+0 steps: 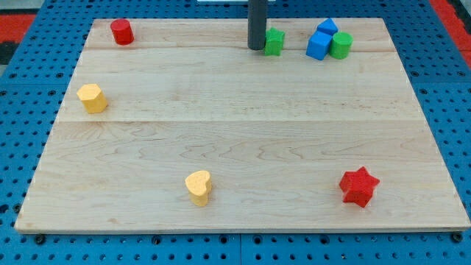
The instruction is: Move your arm towards the red star
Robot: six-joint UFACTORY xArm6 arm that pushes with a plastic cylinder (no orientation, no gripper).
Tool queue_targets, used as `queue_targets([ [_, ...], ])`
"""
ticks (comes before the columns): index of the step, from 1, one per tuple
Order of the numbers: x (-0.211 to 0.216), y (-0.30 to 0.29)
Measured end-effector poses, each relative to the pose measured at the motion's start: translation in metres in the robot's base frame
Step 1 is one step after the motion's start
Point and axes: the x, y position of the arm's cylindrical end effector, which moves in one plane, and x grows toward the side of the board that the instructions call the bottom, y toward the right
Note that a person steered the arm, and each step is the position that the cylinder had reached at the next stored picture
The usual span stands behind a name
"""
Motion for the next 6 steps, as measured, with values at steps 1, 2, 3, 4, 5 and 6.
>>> queue_targets([
  [1, 0.0, 0.04],
  [2, 0.012, 0.018],
  [3, 0.097, 0.01],
  [4, 0.128, 0.106],
  [5, 0.194, 0.181],
  [6, 0.264, 0.16],
])
